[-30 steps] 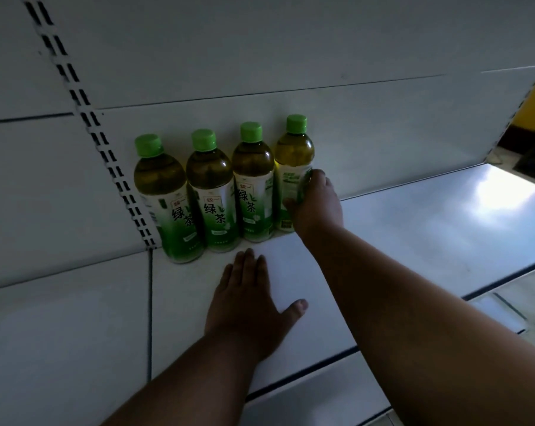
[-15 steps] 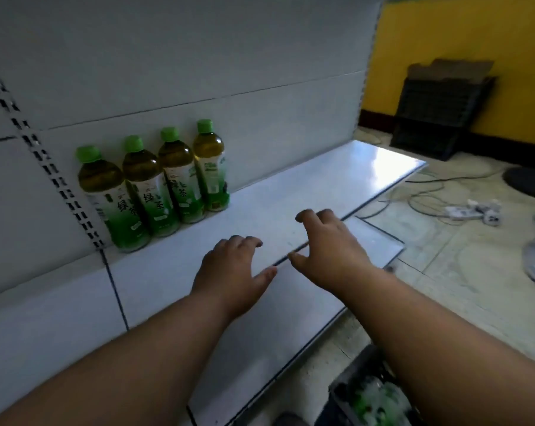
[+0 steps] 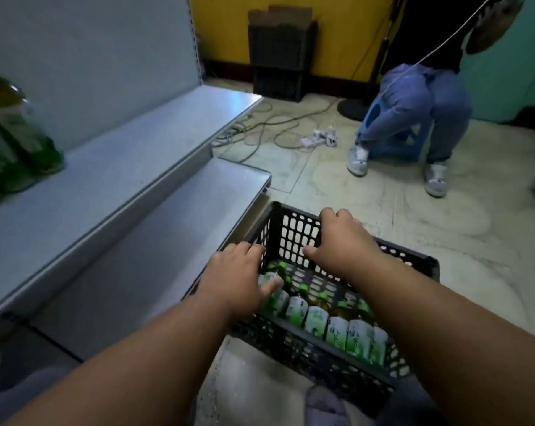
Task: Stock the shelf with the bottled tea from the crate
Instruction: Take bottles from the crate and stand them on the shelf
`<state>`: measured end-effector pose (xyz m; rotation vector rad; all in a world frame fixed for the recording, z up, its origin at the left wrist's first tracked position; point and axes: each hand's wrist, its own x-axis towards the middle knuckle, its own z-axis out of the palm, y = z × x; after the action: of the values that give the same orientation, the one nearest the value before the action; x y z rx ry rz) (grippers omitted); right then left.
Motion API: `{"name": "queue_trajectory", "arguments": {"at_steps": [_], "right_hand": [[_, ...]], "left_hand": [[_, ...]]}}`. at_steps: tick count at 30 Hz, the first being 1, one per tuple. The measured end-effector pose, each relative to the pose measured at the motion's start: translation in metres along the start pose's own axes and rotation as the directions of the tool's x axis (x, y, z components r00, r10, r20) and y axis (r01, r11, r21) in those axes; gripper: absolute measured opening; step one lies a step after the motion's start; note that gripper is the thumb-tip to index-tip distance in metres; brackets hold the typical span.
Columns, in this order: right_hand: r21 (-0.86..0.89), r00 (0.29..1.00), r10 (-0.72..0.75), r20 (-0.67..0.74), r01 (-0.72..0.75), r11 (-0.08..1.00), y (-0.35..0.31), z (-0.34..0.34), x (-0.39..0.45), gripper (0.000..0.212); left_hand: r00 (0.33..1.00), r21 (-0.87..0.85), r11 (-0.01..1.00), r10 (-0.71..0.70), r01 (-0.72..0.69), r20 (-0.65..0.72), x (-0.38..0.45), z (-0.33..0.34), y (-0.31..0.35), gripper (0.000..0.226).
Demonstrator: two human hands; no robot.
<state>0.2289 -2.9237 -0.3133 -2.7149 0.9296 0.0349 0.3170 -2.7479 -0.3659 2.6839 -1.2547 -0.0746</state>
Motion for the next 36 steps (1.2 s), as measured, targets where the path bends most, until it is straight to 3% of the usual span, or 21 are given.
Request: {"name": "queue_trajectory", "arguments": {"at_steps": [4,8,13,17,20,22,26,29,32,36], "right_hand": [[0.040,0.982,0.124,0.139,-0.131,0.991,0.036,0.074,0.017,0.070],[0.089,0.927,0.249,0.280,-0.284,0.955,0.058,0.145,0.057,0.076],[0.169,0.856,0.298,0.422,-0.397,0.902,0.059,0.209,0.111,0.078],[0.315,0.788,0.322,0.524,-0.531,0.787,0.040,0.250,0.146,0.051],[0.405,0.705,0.355,0.613,-0.667,0.625,0.028,0.278,0.164,0.074],[0.392,0.670,0.371,0.642,-0.704,0.593,0.024,0.290,0.175,0.079],[0.407,0.662,0.362,0.657,-0.715,0.569,0.023,0.296,0.190,0.070],[0.503,0.681,0.328,0.655,-0.717,0.483,0.031,0.298,0.185,0.080],[0.552,0.715,0.290,0.636,-0.684,0.477,0.042,0.288,0.173,0.090],[0.666,0.827,0.240,0.509,-0.554,0.499,0.052,0.247,0.159,0.055]], "left_hand": [[0.996,-0.008,0.999,0.042,-0.042,0.084,0.013,0.071,-0.001,0.071],[0.989,-0.024,1.000,0.017,-0.013,0.148,0.042,0.125,-0.008,0.093],[0.977,0.018,1.000,0.004,-0.008,0.213,0.055,0.162,-0.017,0.097],[0.971,0.033,0.999,0.011,-0.020,0.240,0.056,0.168,-0.018,0.101],[0.959,0.026,0.999,0.021,-0.030,0.283,0.058,0.170,-0.018,0.102],[0.949,0.024,0.999,0.031,-0.041,0.313,0.059,0.170,-0.018,0.102],[0.933,0.050,0.997,0.039,-0.061,0.357,0.058,0.170,-0.020,0.101],[0.935,0.052,0.997,0.038,-0.060,0.354,0.058,0.171,-0.020,0.099],[0.937,0.044,0.998,0.029,-0.048,0.349,0.056,0.171,-0.020,0.099],[0.940,0.028,1.000,-0.005,-0.005,0.340,0.058,0.167,-0.019,0.101]]}}
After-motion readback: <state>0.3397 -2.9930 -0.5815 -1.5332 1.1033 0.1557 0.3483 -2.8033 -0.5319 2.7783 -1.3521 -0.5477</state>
